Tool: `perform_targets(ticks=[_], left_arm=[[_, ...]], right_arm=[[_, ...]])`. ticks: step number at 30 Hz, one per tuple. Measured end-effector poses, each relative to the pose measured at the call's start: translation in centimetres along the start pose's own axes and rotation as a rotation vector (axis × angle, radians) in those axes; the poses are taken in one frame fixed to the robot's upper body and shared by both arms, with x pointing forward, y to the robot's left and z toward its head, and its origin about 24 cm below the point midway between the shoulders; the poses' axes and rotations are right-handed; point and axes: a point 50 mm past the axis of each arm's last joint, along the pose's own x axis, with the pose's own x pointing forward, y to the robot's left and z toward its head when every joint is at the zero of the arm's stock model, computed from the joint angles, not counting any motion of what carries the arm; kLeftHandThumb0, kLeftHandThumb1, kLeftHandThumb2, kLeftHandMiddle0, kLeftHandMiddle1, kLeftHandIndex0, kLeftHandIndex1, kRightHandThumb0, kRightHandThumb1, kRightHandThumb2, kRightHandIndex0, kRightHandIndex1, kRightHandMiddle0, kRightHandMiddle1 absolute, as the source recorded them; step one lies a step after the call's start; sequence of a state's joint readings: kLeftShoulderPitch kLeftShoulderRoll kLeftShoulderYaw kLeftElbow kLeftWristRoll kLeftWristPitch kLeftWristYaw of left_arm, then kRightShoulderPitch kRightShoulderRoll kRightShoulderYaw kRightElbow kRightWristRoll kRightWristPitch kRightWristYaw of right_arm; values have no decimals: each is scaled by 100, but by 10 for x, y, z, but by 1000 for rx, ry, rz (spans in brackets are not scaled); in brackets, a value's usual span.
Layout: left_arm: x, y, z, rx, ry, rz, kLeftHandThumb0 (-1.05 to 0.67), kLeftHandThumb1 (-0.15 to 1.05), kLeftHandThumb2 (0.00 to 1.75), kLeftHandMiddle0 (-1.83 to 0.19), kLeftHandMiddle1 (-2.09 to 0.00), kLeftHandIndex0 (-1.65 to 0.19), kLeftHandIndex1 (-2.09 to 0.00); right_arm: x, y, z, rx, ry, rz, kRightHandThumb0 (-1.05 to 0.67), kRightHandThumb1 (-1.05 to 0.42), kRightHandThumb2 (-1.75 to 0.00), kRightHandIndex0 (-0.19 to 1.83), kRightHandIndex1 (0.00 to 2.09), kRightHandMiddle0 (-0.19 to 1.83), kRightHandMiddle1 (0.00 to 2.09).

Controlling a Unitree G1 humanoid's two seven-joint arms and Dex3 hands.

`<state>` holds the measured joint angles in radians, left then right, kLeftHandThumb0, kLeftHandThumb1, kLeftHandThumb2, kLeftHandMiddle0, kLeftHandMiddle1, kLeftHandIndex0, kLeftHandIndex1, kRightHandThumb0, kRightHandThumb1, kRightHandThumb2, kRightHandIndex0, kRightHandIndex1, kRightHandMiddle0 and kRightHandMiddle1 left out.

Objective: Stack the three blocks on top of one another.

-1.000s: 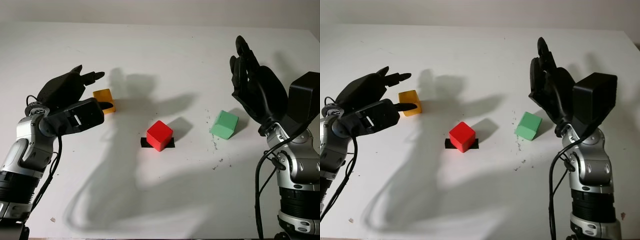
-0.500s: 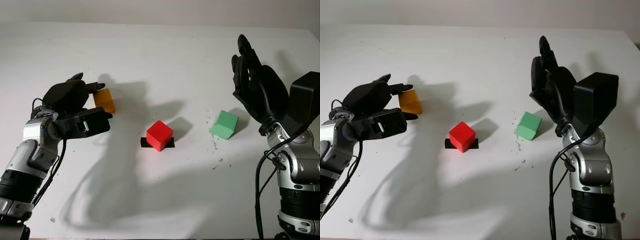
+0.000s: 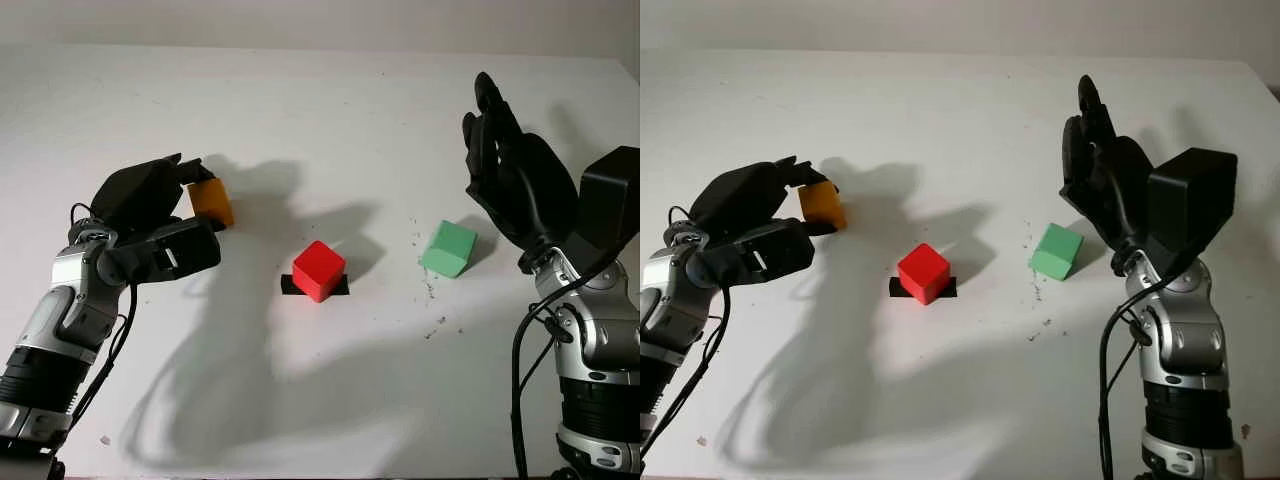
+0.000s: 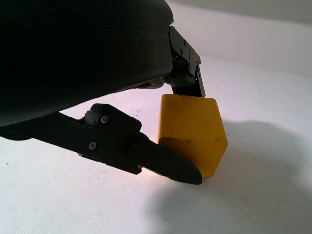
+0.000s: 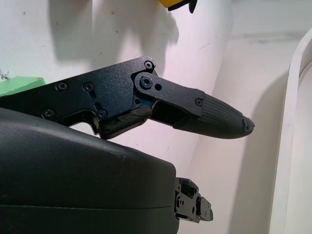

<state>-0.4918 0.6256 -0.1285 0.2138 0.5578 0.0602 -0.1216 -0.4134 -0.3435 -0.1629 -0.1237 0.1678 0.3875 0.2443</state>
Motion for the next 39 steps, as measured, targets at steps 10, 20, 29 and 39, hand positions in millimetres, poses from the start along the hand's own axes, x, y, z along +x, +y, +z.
perform_targets(ticks=[10,20,29,39], left_arm=[[-3,4,4,-220,-33,-26,-34,105,9,-37,-7,-25,-134],[-11,33,28,-201,-172,-88,-35,105,8,-27,-3,-26,-138],[-8,79,71,-84,-352,-109,-38,104,6,-24,-4,-27,-146],[-17,88,112,17,-488,-196,-39,104,6,-19,-5,-34,-129]], right_arm=[[-2,-1,7,-22,-22,-2,-74,-105,-75,-19,0,-19,0],[-4,1,8,-24,-17,-9,-69,-105,-76,-19,0,-19,0],[-7,4,8,-36,-12,-3,-68,-105,-78,-19,0,-19,0],[-9,6,6,-28,-6,-10,-68,-105,-77,-19,0,-19,0]])
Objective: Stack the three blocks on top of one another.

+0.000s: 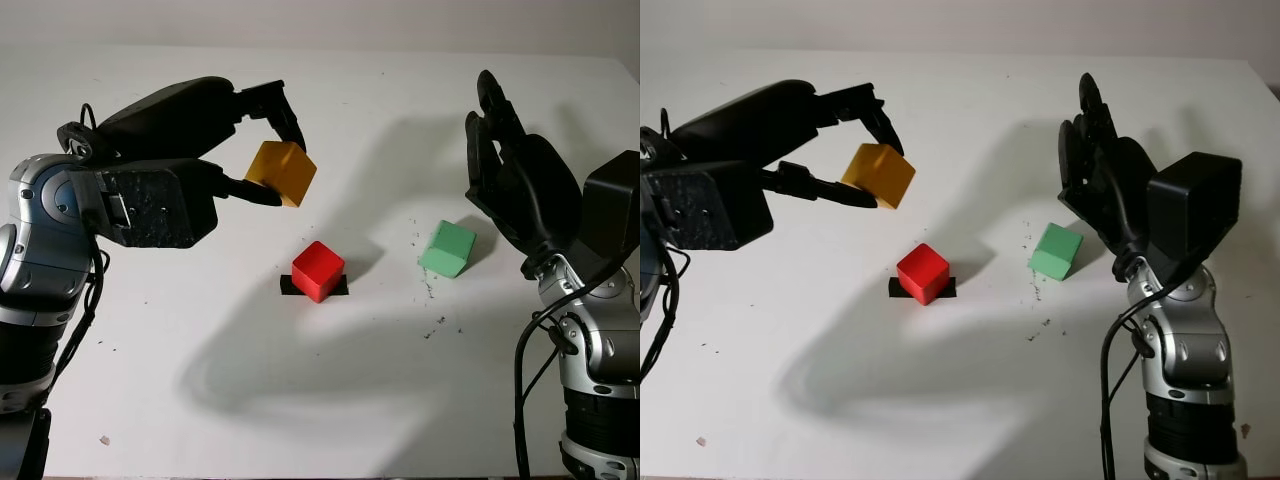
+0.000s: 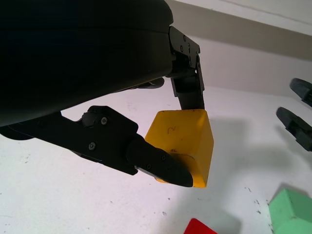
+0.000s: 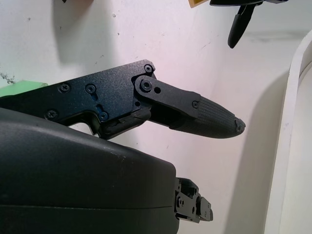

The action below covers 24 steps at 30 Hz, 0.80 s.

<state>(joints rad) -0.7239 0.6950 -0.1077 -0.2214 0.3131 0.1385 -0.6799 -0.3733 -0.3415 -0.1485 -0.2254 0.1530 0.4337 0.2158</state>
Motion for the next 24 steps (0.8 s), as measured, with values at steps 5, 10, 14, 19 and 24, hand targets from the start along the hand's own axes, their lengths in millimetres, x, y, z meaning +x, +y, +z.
perform_targets(ticks=[5,10,14,19,24], left_arm=[[5,4,12,23,-53,-28,-38,104,6,-19,-6,-30,-139],[13,-11,22,54,-110,-108,-41,103,6,-20,-6,-29,-149],[18,-22,24,72,-127,-172,-41,101,5,-19,-5,-28,-154],[22,-33,23,112,-144,-238,-43,102,6,-19,-5,-22,-160],[25,-41,22,130,-129,-303,-41,102,6,-19,-5,-23,-153]], right_arm=[[-1,2,2,0,-11,4,-69,-105,-76,-19,0,-19,0],[-1,4,0,2,-5,7,-68,-105,-78,-19,0,-19,0],[-1,4,0,0,-3,0,-68,-105,-78,-19,0,-19,0],[-1,5,0,-6,-2,-2,-68,-105,-77,-19,0,-19,0],[-1,6,-1,-2,-2,0,-68,-105,-78,-19,0,-19,0]])
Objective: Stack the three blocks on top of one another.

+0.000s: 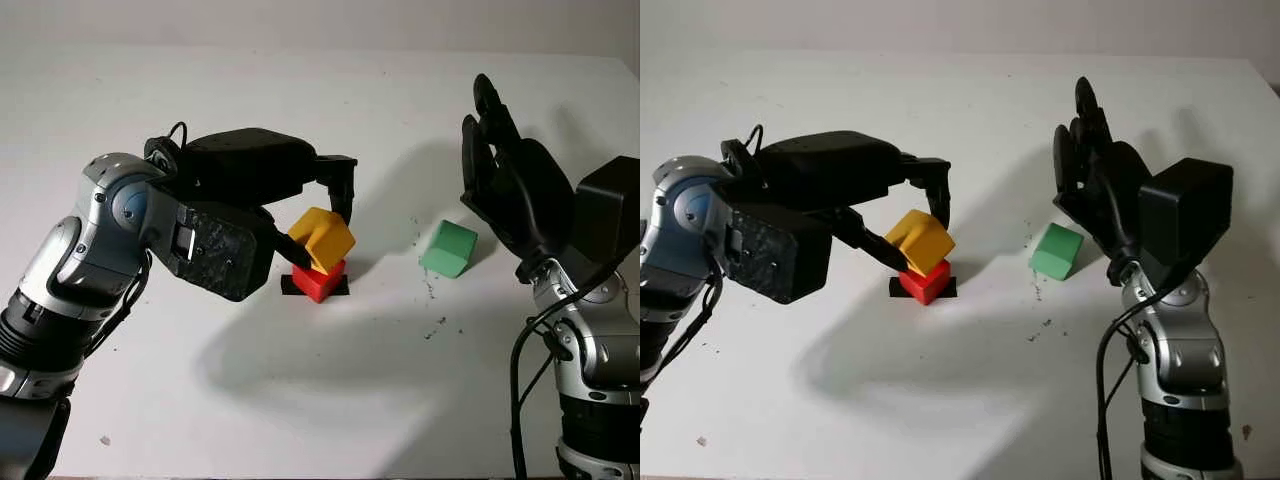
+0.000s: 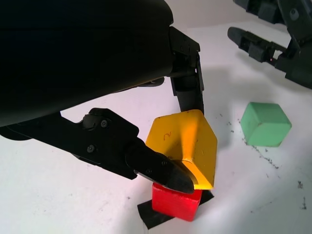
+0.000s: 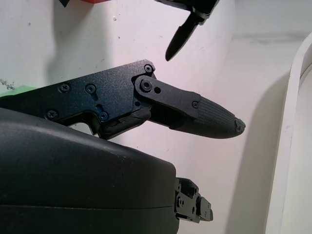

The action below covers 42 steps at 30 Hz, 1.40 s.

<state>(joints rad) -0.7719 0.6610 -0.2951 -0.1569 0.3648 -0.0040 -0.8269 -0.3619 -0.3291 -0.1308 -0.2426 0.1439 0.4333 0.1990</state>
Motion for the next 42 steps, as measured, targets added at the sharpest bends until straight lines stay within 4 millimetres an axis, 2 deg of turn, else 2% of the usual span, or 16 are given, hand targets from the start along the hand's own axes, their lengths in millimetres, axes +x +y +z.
perform_targets(ticks=[9,42], left_arm=[[3,-3,-2,24,7,-37,-41,103,6,-19,-5,-24,-154],[9,-5,2,6,-35,-23,-40,105,10,-18,-6,-7,-176]], right_arm=[[0,2,-1,-2,2,-4,-70,-105,-78,-19,0,-19,0],[1,2,-2,7,-3,-4,-71,-105,-76,-19,0,-19,0]])
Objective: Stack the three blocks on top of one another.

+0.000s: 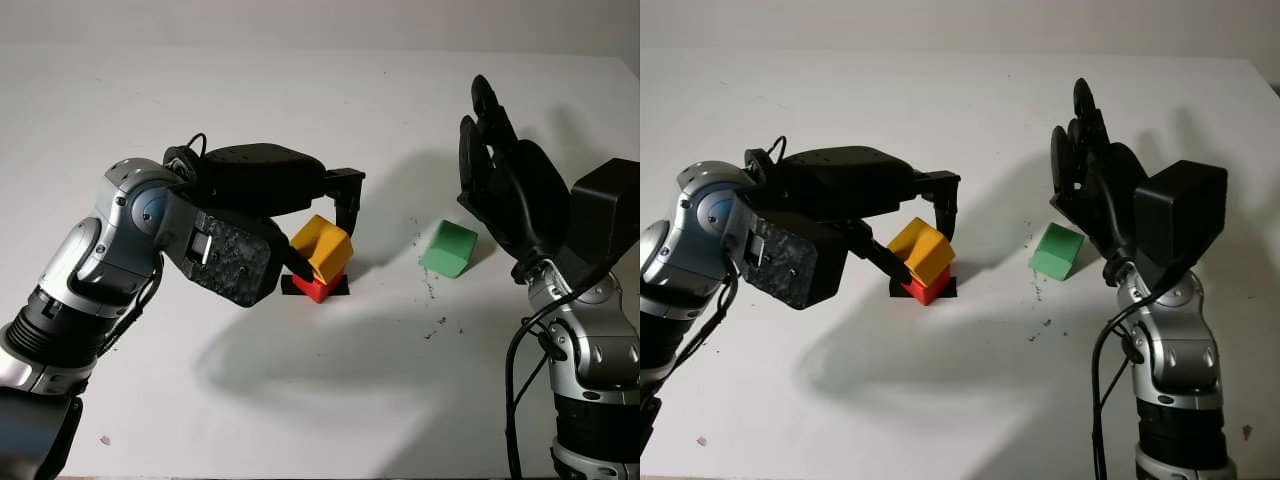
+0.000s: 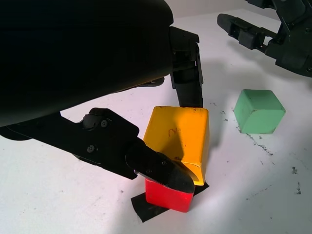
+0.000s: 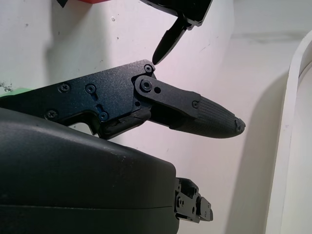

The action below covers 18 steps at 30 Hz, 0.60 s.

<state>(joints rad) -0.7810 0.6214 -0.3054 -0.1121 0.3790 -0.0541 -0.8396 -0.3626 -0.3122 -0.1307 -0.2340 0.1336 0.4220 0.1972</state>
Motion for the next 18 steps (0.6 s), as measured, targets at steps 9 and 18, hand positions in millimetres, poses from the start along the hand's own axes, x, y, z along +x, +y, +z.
perform_targets(ticks=[9,18], left_arm=[[0,0,-1,13,13,-1,-40,105,10,-19,-5,-7,-174],[0,0,-1,14,13,-8,-39,105,9,-18,-5,-12,-167]], right_arm=[[0,0,0,0,0,-3,-70,-105,-76,-19,0,-19,0],[0,0,-1,1,1,0,-72,-105,-75,-19,0,-19,0]])
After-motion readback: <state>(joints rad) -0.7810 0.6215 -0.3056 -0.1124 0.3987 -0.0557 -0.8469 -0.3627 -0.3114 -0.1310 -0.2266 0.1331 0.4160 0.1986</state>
